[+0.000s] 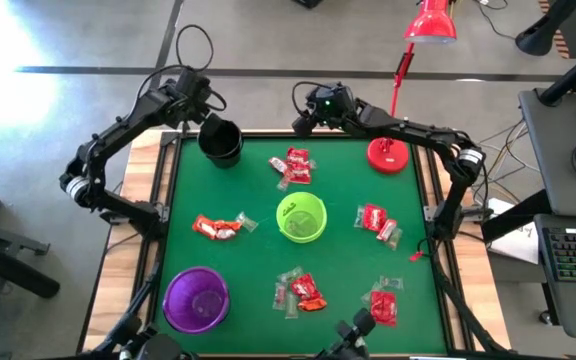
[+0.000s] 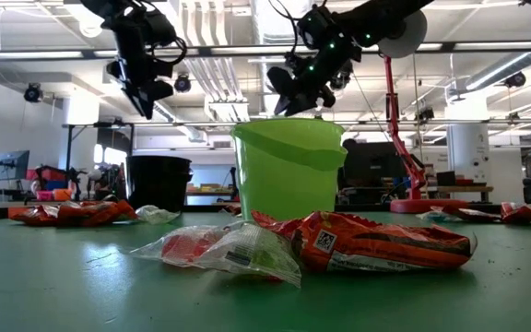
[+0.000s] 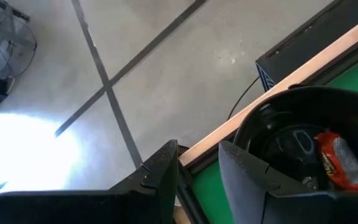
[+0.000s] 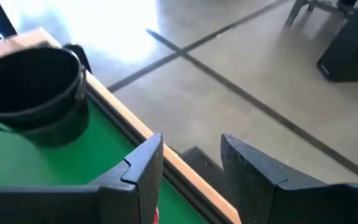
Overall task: Sort candy
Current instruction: Put the red candy into the violet bucket
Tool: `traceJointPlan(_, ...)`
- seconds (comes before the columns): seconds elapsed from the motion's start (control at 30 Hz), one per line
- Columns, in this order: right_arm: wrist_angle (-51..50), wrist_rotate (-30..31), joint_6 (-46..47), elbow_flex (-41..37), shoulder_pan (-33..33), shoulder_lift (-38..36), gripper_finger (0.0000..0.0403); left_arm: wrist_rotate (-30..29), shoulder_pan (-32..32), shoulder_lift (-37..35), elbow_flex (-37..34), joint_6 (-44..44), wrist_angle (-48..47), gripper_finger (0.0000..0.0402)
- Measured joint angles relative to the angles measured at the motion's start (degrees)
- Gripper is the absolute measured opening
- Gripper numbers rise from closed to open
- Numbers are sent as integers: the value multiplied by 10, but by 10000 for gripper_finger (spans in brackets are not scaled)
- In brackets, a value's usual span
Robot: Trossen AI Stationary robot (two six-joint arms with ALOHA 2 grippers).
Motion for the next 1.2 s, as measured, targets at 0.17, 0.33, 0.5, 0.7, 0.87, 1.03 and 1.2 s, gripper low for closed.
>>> traceJointPlan(0.17,1,3,45,0,-9,-18,155,19,0,2,47,-1,-25,101)
traceJointPlan(0.33,-4,2,25,0,-9,-40,155,60,0,2,104,-13,-54,101)
traceJointPlan(0.5,-36,-1,-5,0,-7,-54,155,62,-2,2,139,-19,-97,101)
traceJointPlan(0.7,-55,-2,-47,0,-6,-57,155,57,-2,2,143,-25,-102,101)
traceJointPlan(0.87,-54,-2,-49,0,-6,-61,155,57,-2,8,143,-30,-120,101)
traceJointPlan(1.03,-67,-18,-38,0,-8,-63,155,58,-2,9,143,-36,-151,101)
traceJointPlan(1.2,-98,-37,-38,0,-7,-64,169,62,-2,9,143,-39,-161,101)
